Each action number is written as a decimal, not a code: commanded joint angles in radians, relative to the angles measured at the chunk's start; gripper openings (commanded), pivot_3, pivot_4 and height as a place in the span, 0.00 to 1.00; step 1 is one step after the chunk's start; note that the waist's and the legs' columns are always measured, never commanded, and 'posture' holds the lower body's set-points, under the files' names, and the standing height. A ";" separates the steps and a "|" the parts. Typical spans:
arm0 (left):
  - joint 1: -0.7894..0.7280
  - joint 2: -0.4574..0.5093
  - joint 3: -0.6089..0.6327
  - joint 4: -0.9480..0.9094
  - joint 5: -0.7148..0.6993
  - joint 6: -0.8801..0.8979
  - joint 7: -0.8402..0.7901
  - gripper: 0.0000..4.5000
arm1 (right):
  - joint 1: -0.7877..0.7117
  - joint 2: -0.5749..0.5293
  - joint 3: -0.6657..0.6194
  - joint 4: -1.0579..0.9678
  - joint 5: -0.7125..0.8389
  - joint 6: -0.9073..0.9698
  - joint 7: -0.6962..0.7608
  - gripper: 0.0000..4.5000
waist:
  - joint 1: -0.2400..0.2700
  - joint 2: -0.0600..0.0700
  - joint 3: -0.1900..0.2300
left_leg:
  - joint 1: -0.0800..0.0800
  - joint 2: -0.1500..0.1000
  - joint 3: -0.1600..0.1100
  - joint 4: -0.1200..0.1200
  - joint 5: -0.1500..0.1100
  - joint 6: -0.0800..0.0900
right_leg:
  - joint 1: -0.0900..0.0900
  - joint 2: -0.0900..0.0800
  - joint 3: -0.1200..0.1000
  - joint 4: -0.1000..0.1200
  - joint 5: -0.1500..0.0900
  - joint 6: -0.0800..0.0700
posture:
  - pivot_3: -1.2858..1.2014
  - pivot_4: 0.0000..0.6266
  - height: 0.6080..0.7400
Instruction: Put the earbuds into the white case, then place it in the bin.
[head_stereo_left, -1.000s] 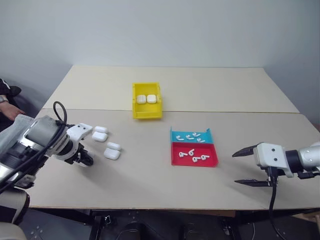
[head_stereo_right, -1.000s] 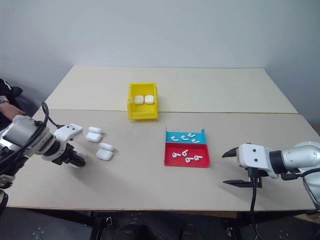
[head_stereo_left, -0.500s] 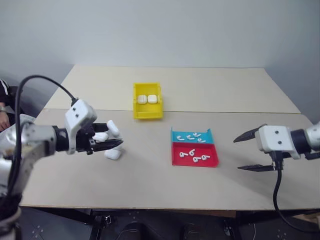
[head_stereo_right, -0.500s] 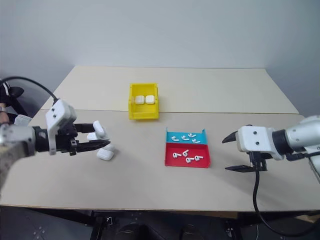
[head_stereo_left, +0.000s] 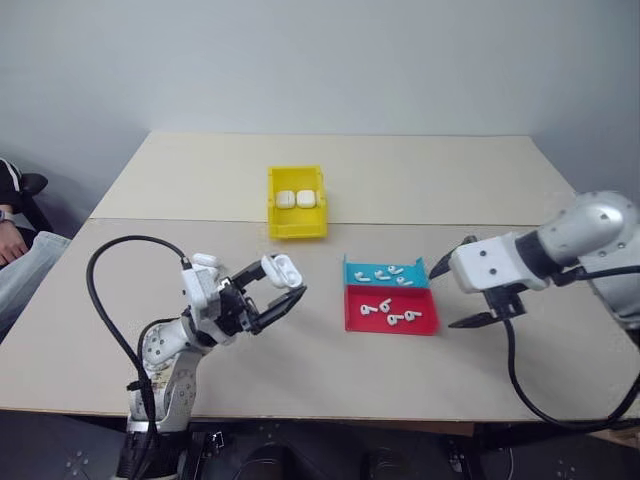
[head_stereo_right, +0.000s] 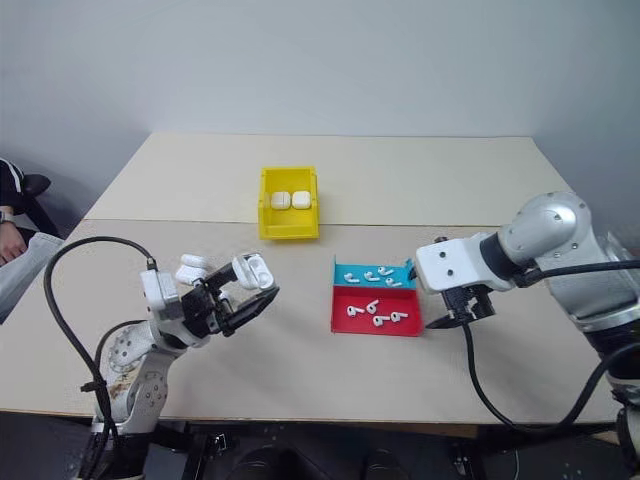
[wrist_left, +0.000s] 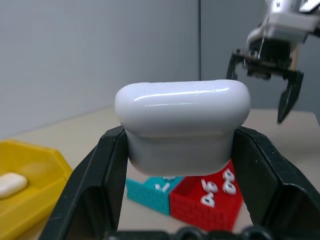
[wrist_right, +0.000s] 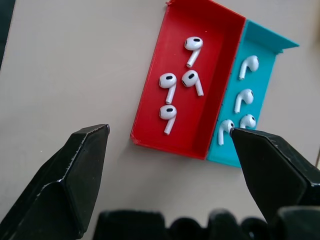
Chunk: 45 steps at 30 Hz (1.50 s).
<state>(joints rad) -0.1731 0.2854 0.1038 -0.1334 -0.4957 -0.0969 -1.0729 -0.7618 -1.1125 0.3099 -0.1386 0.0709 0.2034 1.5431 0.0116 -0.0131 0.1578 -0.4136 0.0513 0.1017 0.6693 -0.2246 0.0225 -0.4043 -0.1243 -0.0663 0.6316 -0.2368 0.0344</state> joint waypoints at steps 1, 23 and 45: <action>-0.006 0.014 -0.055 0.052 -0.034 -0.121 -0.178 0.62 | -0.060 0.038 0.048 0.017 -0.071 0.026 0.022 1.00 | -0.001 0.000 0.000 | 0.000 0.000 0.000 0.000 0.000 0.000 | 0.000 0.000 0.000 0.000 0.000 0.000 | 0.52 0.24 1.00; 0.008 0.227 -0.115 -0.091 0.006 -0.027 -0.172 0.62 | -0.103 0.234 0.186 0.155 -0.323 0.023 -0.037 0.81 | -0.007 0.001 0.000 | -0.001 0.001 0.000 0.000 -0.001 0.001 | -0.001 0.001 -0.001 0.000 0.000 0.000 | 0.52 0.24 1.00; 0.045 0.269 -0.136 -0.140 0.040 0.010 -0.082 0.62 | -0.089 0.312 0.239 0.259 -0.449 -0.045 -0.067 0.61 | -0.010 0.001 0.000 | -0.001 0.001 0.000 -0.001 -0.001 0.001 | -0.002 0.001 -0.001 0.000 0.000 0.000 | 0.52 0.24 1.00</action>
<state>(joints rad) -0.1306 0.5482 -0.0266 -0.2320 -0.4549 -0.0846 -1.1609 -0.8473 -0.7970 0.5632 0.1287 -0.3735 0.1755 1.4723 0.0012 -0.0125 0.1575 -0.4147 0.0523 0.1015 0.6686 -0.2251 0.0234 -0.4059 -0.1234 -0.0672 0.6315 -0.2369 0.0344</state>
